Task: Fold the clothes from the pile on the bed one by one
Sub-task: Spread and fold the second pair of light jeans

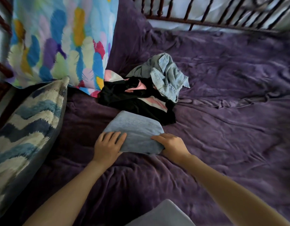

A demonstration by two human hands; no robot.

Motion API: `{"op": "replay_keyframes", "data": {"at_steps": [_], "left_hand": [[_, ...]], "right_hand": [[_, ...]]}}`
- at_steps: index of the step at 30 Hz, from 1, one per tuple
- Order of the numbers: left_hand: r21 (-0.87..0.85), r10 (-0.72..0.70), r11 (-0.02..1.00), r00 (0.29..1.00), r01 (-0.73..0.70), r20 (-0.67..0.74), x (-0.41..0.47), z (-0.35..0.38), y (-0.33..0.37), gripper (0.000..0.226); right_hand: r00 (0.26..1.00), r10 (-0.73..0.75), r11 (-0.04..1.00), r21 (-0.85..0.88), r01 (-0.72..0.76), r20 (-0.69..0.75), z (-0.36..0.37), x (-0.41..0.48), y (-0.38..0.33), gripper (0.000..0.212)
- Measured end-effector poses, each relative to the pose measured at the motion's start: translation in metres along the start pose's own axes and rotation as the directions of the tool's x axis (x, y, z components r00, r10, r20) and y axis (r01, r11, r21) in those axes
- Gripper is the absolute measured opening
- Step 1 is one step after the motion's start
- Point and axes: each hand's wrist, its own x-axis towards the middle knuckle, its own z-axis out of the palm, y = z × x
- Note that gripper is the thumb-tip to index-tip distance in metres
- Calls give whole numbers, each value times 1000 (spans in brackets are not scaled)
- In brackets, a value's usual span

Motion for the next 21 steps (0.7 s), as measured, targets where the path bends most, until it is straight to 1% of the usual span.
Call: {"op": "replay_keyframes", "data": {"at_steps": [3,5,7,10,11,14,15,18,21], "left_hand": [[-11,85,996,995,-86,-42,43,-27,26,66],[-9,142,990,985,-143,-94,71,-49,51,61],[2,206,978,968,-208,-146,97,-72,83,55],[11,303,952,930,-307,-207,128,-104,139,59],[15,331,942,917,-336,-223,135,-113,160,61],[23,395,914,876,-404,-276,155,-133,231,64],[25,420,901,858,-433,-295,162,-137,258,64],[18,503,847,790,-531,-349,181,-141,342,66],[6,587,775,717,-632,-375,193,-137,435,64]], "right_hand": [[990,62,998,-24,-65,-124,-32,-28,20,56],[975,116,993,10,-116,-188,-58,-53,32,57],[944,166,986,13,-169,-284,-84,-82,47,57],[891,237,965,-9,-260,-387,-120,-137,72,58],[880,254,958,-23,-287,-402,-131,-157,79,58],[844,228,953,-66,-296,-486,-162,-227,105,57],[832,243,946,-67,-317,-498,-171,-253,115,56],[757,303,909,-64,-413,-579,-188,-329,149,53],[691,416,842,-35,-538,-591,-197,-409,187,54]]}}
